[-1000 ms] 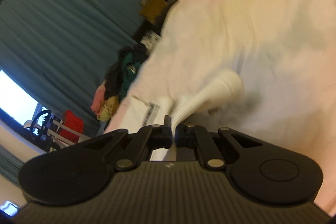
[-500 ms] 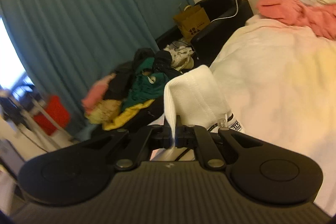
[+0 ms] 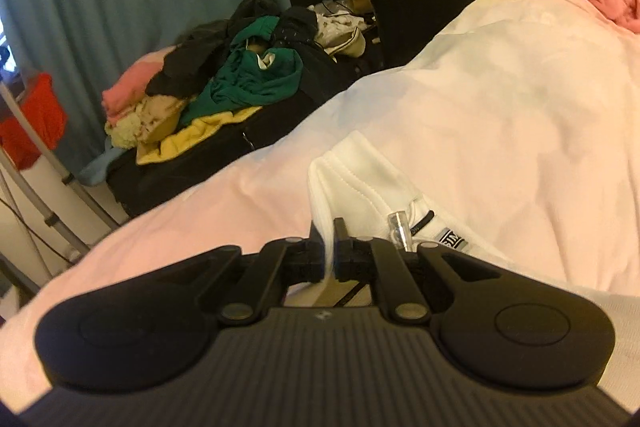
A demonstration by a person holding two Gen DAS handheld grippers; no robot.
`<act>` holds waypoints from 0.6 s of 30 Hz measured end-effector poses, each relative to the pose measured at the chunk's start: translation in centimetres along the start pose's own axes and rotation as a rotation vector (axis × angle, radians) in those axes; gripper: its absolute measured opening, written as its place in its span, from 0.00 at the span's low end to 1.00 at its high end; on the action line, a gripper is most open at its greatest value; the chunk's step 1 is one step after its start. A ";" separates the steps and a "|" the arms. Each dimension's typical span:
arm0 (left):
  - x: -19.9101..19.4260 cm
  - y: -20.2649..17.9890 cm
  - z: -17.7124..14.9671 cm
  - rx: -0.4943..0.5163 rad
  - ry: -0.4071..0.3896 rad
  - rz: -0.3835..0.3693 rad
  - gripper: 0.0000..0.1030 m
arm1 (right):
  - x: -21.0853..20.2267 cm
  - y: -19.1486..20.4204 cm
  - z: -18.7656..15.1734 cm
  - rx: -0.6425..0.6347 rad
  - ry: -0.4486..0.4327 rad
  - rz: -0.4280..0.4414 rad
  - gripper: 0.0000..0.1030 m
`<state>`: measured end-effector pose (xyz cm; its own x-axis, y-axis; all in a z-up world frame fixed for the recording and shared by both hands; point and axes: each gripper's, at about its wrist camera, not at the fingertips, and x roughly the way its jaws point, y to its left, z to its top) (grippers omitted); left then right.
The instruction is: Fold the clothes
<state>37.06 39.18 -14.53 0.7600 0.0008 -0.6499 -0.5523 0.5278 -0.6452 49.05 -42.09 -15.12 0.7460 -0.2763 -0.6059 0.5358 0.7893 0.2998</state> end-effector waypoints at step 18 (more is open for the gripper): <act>-17.3 5.3 -12.3 -0.013 -0.098 -0.094 0.70 | -14.4 -10.1 -5.4 0.379 0.033 0.383 0.58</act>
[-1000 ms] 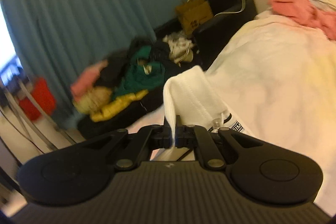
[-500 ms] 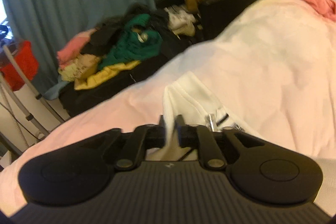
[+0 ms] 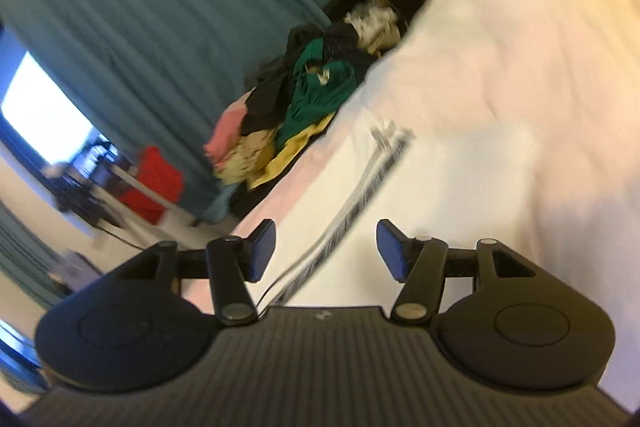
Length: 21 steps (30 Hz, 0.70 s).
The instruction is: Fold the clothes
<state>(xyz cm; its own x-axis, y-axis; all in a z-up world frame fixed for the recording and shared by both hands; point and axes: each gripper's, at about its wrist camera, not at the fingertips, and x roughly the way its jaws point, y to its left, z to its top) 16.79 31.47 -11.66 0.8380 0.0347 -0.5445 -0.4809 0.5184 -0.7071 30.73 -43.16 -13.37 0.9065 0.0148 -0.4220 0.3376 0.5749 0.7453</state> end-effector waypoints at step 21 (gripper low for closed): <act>2.2 8.9 0.9 -0.206 0.036 0.024 0.54 | 2.8 -7.8 -5.3 0.350 0.279 0.098 0.82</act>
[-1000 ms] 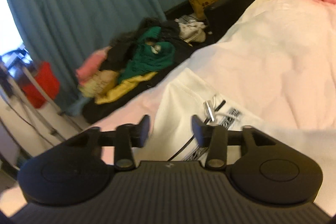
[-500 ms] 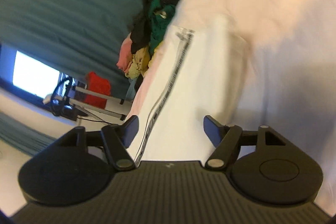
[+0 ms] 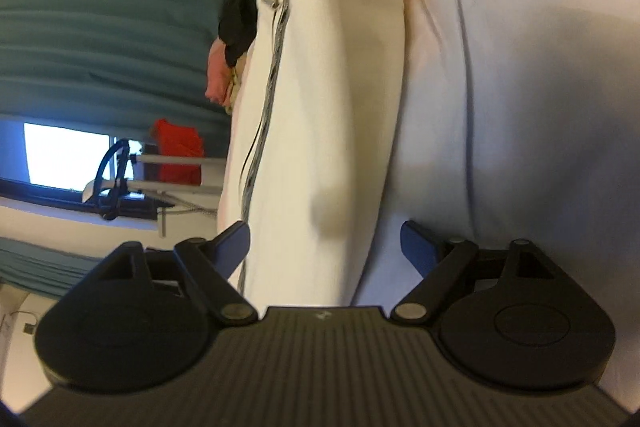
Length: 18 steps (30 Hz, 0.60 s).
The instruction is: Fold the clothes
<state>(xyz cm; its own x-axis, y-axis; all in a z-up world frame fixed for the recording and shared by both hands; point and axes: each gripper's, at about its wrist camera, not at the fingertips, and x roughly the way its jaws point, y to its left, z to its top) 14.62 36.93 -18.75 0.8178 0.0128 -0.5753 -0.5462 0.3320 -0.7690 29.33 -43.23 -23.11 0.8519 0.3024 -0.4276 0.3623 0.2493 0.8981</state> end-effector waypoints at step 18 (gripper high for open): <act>1.1 -2.8 2.8 0.003 -0.199 -0.002 0.10 | 2.7 1.6 4.0 -0.196 -0.223 -0.064 0.15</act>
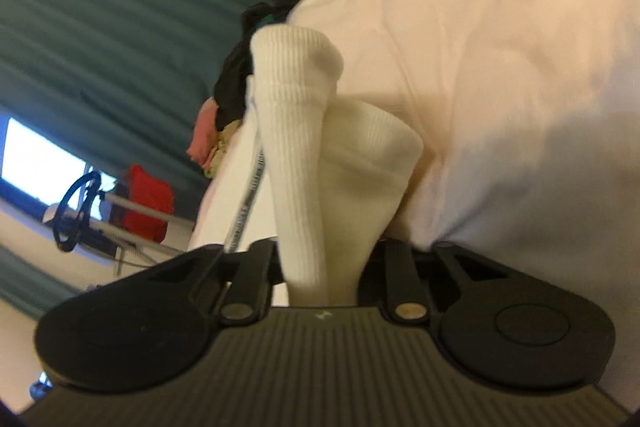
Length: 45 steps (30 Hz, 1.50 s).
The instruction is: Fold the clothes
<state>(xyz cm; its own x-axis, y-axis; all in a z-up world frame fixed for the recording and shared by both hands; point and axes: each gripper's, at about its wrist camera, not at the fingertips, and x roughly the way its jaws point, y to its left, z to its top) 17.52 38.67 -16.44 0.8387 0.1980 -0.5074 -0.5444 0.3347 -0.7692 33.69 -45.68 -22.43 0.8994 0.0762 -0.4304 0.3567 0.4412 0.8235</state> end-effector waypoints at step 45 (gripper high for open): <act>-20.9 1.0 3.9 0.528 0.107 0.143 0.52 | -12.4 -7.5 -0.8 0.141 0.180 0.077 0.40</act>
<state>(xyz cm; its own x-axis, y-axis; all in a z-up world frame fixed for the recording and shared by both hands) -0.49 38.43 -5.12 0.7356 0.1894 -0.6504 -0.5467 0.7329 -0.4049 19.71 -49.23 -23.54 0.8702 0.2684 -0.4132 0.3323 0.2996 0.8943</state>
